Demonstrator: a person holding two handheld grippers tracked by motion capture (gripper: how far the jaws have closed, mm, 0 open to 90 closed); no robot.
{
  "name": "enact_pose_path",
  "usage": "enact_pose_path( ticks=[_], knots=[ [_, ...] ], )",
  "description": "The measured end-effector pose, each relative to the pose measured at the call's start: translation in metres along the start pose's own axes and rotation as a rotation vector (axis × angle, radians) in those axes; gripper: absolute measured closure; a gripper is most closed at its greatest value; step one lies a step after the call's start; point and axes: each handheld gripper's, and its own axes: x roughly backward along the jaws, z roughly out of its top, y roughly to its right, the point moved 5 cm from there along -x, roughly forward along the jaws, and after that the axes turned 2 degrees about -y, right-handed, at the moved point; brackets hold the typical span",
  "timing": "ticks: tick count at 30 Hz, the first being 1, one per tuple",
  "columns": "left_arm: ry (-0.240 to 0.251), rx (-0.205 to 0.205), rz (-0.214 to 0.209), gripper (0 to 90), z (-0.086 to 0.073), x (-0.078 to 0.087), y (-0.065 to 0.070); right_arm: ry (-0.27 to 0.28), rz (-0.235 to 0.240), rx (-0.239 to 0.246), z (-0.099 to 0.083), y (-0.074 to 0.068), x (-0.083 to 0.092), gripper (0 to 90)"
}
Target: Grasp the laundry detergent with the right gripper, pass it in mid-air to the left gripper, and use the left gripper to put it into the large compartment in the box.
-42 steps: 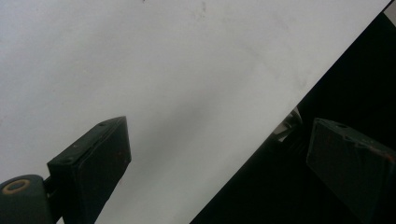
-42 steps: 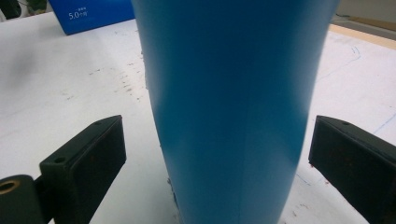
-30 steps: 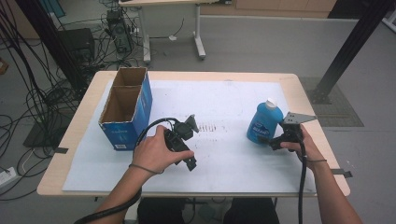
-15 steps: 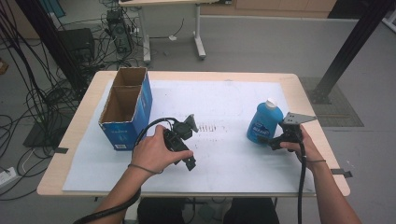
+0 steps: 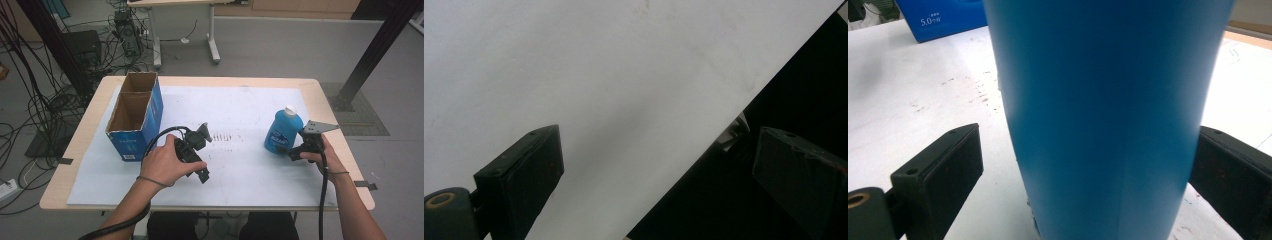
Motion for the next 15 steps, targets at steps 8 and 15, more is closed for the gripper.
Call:
enact_pose_path(
  ticks=[8, 15],
  knots=[
    [0.002, 0.001, -0.001, 6.4, -0.0005, 0.0000, -0.0006, 0.005, -0.005, -0.001, -0.0002, -0.0002, 0.0006, 3.8],
    [0.000, 0.000, 0.000, 6.4, 0.0001, -0.0006, 0.0011, 0.010, -0.004, -0.001, -0.0001, -0.0004, 0.0014, 3.8]
  ],
)
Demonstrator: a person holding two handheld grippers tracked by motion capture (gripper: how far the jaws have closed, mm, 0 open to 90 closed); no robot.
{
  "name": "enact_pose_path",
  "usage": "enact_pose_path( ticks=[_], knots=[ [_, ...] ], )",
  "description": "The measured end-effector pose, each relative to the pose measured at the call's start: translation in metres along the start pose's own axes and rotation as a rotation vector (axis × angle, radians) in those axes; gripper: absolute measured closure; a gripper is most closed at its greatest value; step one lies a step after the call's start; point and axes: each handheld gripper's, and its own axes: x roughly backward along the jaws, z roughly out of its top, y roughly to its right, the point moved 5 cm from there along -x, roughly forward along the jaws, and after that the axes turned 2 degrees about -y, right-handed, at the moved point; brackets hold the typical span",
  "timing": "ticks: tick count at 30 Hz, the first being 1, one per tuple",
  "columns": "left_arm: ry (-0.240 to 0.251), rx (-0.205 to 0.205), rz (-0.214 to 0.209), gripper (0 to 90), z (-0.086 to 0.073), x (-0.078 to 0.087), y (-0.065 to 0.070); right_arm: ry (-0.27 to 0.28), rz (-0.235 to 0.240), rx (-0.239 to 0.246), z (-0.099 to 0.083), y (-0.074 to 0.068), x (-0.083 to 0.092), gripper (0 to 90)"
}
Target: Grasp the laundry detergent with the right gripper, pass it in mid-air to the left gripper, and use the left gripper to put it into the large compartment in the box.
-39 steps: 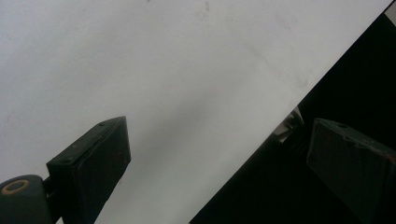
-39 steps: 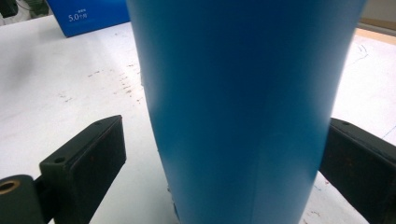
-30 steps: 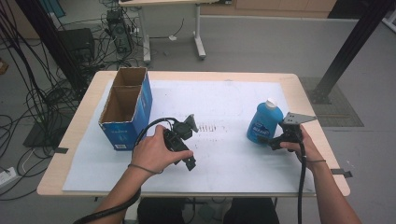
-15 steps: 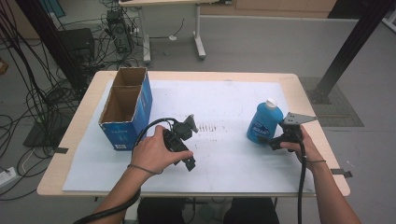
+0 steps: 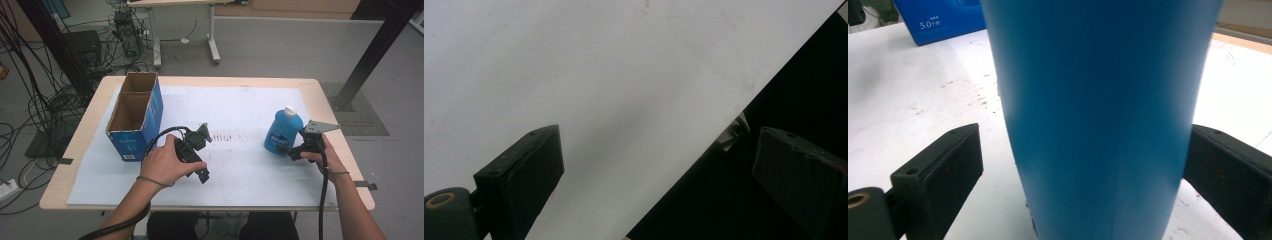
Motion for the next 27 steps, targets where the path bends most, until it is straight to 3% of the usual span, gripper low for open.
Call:
enact_pose_path(
  ticks=[27],
  knots=[
    [-0.003, -0.004, 0.002, 6.4, 0.0013, 0.0010, 0.0019, 0.006, 0.000, 0.004, 0.0004, -0.0005, 0.0001, 3.8]
  ],
)
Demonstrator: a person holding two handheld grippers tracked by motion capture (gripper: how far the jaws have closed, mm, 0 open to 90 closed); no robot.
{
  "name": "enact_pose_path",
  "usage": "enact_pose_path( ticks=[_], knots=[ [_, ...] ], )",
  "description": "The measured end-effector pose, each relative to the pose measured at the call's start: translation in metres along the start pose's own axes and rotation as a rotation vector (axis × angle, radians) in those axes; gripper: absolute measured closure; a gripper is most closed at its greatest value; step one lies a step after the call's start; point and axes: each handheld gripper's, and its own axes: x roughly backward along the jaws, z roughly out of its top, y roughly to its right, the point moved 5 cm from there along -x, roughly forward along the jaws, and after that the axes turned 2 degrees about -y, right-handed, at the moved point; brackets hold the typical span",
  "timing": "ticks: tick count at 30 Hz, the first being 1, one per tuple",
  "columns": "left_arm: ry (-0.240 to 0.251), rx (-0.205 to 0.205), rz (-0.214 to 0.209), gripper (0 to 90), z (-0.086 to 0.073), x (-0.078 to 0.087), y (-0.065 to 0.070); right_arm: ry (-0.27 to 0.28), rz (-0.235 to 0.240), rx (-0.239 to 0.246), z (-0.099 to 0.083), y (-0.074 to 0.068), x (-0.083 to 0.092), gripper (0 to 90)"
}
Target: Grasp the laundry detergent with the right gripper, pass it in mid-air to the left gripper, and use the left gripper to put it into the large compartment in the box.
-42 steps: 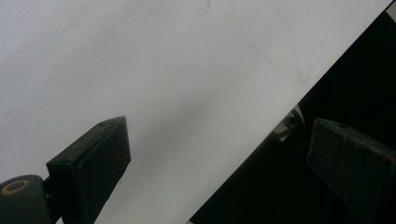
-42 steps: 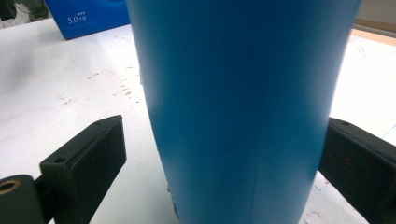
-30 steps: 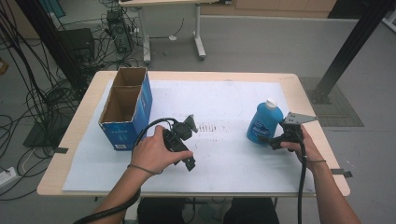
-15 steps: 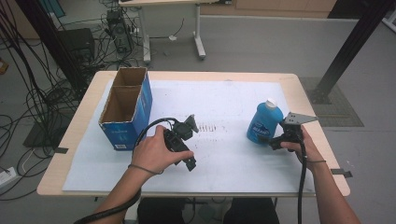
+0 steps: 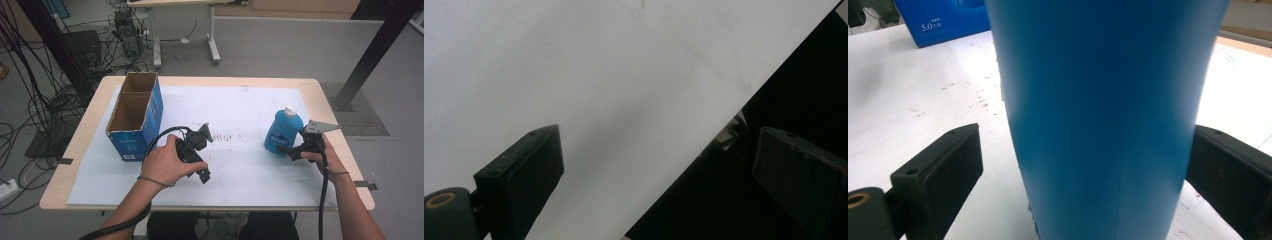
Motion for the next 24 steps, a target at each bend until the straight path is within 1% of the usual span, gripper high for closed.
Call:
enact_pose_path(
  ticks=[15, 19, 24],
  knots=[
    [0.000, 0.003, -0.001, 6.5, -0.0013, -0.0004, -0.0013, 0.003, 0.001, 0.000, -0.0010, -0.0003, -0.0019, 3.8],
    [-0.001, 0.005, 0.004, 6.5, -0.0018, -0.0006, -0.0016, 0.002, 0.002, -0.004, -0.0011, -0.0003, -0.0025, 3.8],
    [-0.001, 0.006, -0.003, 6.5, -0.0023, -0.0014, -0.0016, 0.006, 0.003, -0.005, -0.0017, -0.0004, -0.0034, 3.8]
  ],
)
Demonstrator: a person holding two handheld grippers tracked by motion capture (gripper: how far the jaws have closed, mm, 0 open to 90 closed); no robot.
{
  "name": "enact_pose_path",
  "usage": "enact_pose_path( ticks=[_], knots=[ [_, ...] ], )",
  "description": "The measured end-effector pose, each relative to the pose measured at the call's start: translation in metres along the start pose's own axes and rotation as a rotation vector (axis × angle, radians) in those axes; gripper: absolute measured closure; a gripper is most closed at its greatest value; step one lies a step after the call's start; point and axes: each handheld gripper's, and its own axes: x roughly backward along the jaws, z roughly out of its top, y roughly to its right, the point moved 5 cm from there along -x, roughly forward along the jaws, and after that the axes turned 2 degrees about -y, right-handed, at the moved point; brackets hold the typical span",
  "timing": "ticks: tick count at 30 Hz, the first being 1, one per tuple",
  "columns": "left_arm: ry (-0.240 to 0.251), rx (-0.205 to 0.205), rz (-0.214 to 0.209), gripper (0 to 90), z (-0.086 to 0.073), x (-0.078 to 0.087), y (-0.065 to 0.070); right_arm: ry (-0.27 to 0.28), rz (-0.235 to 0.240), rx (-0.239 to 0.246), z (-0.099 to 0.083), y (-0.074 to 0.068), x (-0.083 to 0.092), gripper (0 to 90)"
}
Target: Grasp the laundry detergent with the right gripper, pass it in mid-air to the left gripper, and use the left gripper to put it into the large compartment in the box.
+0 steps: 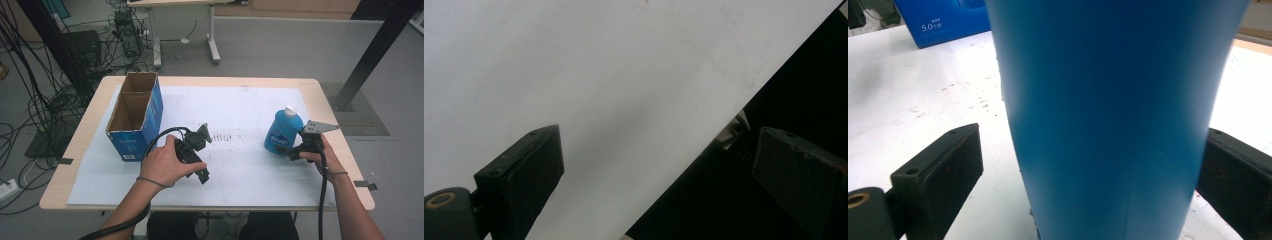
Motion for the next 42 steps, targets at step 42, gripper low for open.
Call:
enact_pose_path(
  ticks=[42],
  knots=[
    [-0.005, 0.002, 0.005, 6.6, 0.0027, -0.0006, 0.0012, 0.051, 0.014, -0.004, -0.0095, 0.0035, -0.0047, 34.6]
  ],
)
